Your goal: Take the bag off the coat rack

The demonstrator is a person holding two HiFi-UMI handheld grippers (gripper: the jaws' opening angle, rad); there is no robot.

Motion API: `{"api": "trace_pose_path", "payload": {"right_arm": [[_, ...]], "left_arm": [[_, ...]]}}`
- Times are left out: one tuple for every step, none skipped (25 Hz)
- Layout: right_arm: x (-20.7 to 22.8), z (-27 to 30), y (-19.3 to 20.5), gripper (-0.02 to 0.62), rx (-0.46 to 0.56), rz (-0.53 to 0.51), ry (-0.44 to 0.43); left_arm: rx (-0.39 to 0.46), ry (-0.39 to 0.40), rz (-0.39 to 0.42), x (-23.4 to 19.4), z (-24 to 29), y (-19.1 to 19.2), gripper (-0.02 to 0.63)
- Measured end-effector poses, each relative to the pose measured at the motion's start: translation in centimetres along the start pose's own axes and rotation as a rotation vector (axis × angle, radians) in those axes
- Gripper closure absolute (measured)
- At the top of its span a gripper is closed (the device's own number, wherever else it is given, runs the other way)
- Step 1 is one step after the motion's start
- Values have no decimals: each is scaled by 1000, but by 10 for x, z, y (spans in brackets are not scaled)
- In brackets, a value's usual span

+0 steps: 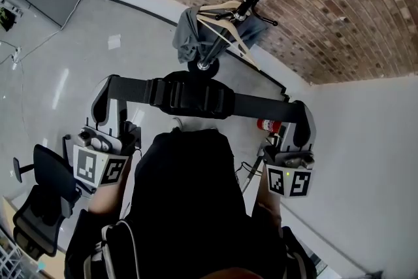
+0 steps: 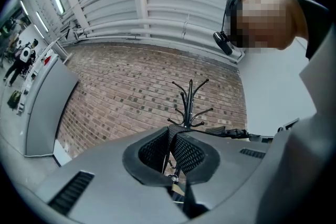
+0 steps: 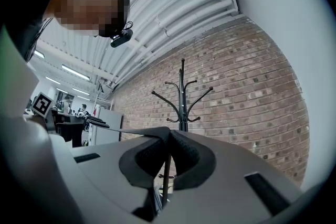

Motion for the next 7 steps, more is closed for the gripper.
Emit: {"api": "trace_pose_path", "payload": {"right_arm": [[1, 0, -1, 577, 3, -2, 5], [2, 0, -2, 577, 4, -3, 9], [1, -1, -2, 577, 4, -4, 12], [1, -1, -2, 577, 3, -5, 13], [-1, 0, -3, 575, 3, -6, 13], [-2, 0, -3, 577, 2, -7, 13], [-4, 1, -2, 575, 2, -9, 12]], "left_arm": [[-6, 7, -4, 1, 2, 0, 586], [-10, 13, -7, 1, 3, 0, 586], [-12, 17, -9, 1, 3, 0, 586], [-13, 20, -11, 0, 3, 0, 586], [-13, 23, -10, -1, 2, -1, 586], [-12, 26, -9, -2, 1, -2, 586], [-10, 28, -6, -4, 0, -3, 586]]}}
Point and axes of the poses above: the fingertips, and each gripper's own axes: z forward along the fingers, x to its right, y out of its underside, the point moved 1 cm from there along -z, backward along the fingers, and after that the axes turned 7 degrees about -x, right-handed, at the moved point
